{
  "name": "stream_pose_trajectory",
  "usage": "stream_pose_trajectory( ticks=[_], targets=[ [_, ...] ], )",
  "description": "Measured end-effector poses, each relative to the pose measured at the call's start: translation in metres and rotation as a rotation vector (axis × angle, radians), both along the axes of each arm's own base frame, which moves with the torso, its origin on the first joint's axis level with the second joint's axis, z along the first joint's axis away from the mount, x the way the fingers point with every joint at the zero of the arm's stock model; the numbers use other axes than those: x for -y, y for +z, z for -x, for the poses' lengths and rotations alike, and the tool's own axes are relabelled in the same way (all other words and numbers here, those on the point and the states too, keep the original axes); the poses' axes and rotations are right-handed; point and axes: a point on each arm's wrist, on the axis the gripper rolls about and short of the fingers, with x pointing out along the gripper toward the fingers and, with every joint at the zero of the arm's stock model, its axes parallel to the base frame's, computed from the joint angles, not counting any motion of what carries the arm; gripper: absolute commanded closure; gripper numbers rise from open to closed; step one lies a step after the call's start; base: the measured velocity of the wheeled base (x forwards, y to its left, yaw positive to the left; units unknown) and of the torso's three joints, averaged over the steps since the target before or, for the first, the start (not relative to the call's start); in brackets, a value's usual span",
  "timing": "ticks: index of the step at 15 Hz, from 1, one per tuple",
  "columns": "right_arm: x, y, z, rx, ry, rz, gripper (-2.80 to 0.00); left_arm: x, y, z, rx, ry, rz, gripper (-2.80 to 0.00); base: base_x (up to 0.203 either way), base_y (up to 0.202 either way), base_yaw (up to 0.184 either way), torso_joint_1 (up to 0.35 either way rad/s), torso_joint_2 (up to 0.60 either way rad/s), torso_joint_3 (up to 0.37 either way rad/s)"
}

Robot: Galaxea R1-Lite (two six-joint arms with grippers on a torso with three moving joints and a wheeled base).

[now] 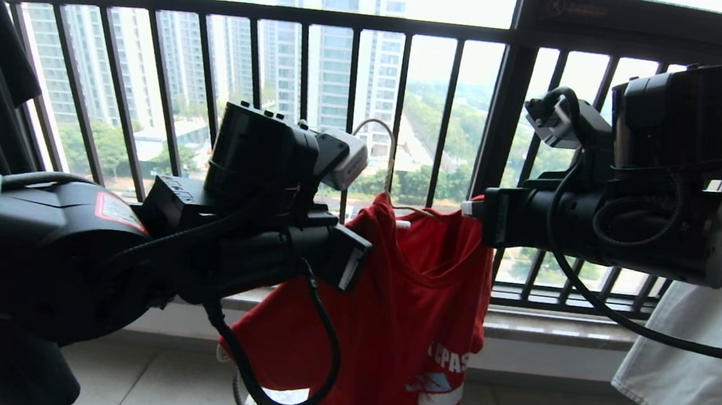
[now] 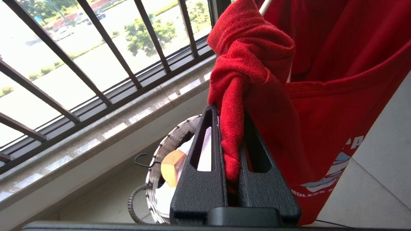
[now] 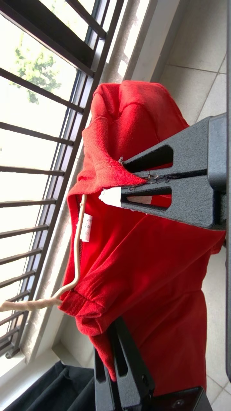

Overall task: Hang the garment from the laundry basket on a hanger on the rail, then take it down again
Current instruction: Hang the clothes on the clothes rack

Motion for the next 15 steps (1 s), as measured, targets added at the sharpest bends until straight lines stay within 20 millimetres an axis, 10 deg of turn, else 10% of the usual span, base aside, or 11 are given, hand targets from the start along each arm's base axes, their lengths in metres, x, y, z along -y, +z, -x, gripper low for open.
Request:
stream_pose_trajectory(
  ticks=[15],
  targets=[
    [-0.031, -0.005, 0.033, 0.013, 0.144, -0.030, 0.00, 0.022, -0.016, -0.006, 0.035, -0.002, 0.044, 0.00, 0.000, 0.000, 0.000, 0.000, 0.00, 0.000]
  ],
)
